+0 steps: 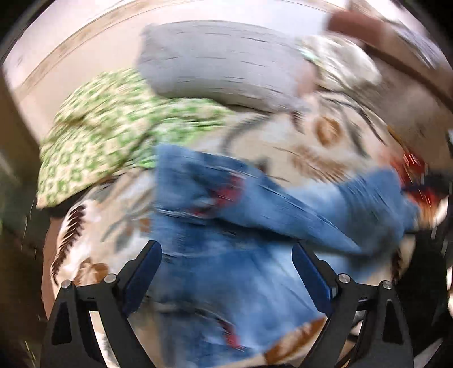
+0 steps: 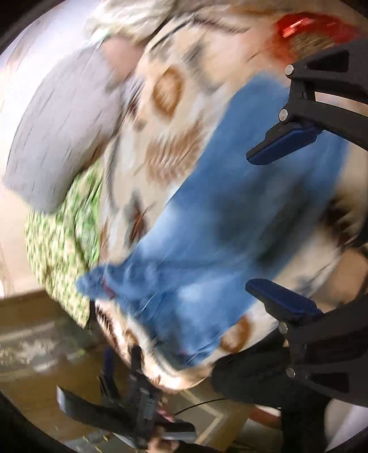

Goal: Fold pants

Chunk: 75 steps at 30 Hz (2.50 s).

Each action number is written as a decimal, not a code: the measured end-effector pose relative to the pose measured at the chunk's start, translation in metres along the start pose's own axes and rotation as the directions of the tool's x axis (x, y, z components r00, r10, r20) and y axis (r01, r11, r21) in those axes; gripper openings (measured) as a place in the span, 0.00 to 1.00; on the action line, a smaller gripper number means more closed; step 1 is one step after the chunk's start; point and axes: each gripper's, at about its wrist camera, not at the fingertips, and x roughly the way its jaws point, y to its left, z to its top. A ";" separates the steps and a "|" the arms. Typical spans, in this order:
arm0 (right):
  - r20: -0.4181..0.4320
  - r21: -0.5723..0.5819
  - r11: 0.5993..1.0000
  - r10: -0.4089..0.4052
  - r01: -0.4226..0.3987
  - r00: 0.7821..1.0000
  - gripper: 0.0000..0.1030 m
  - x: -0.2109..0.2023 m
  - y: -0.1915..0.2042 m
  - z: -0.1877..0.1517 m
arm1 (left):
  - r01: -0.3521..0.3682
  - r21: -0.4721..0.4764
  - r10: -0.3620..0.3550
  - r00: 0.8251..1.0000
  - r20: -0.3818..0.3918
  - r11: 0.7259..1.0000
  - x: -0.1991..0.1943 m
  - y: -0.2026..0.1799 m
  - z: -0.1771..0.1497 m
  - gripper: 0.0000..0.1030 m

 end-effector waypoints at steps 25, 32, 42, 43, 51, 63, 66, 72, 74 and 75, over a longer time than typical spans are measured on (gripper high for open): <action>0.065 -0.009 0.983 0.183 -0.183 0.981 0.15 0.129 0.056 0.122 | 0.205 0.024 -0.204 0.978 -0.042 0.979 0.053 0.072 0.058 0.20; 0.104 -0.245 0.958 0.180 -0.150 0.978 0.15 0.080 0.123 0.070 | 0.227 -0.026 -0.227 0.974 -0.020 0.974 -0.007 0.082 -0.048 0.21; 0.008 -0.317 0.948 -0.023 0.024 1.000 0.84 0.157 0.172 0.007 | 0.137 -0.248 -0.176 0.974 -0.144 0.959 0.073 0.093 -0.164 0.58; -0.009 -0.308 0.951 -0.007 0.004 1.000 0.91 0.156 0.167 0.009 | 0.118 -0.222 -0.155 0.976 -0.156 0.968 0.071 0.087 -0.160 0.59; 0.054 -0.230 0.973 0.019 -0.006 0.998 0.91 0.087 0.128 -0.004 | -0.105 -0.104 0.111 0.992 0.054 0.989 -0.023 0.063 -0.112 0.95; 0.106 0.664 0.748 -0.078 -0.013 0.991 0.91 -0.027 -0.094 -0.154 | 0.140 0.236 -0.172 0.977 0.122 0.962 -0.008 -0.080 -0.028 0.99; 0.077 0.764 0.645 -0.078 -0.008 0.994 0.91 -0.026 -0.123 -0.178 | 0.160 0.276 -0.197 0.974 0.112 0.948 -0.003 -0.098 -0.021 0.99; 0.028 0.849 0.529 -0.042 -0.001 0.999 0.92 0.010 -0.149 -0.179 | 0.188 0.266 -0.218 0.972 0.091 0.945 0.005 -0.096 -0.011 0.99; 0.057 0.853 0.521 -0.016 -0.041 0.998 0.91 0.022 -0.151 -0.172 | 0.182 0.271 -0.211 0.974 0.083 0.945 0.006 -0.096 -0.005 0.99; 0.046 0.852 0.523 -0.025 -0.027 0.999 0.91 0.026 -0.150 -0.167 | 0.180 0.279 -0.209 0.975 0.077 0.943 0.008 -0.097 0.000 0.99</action>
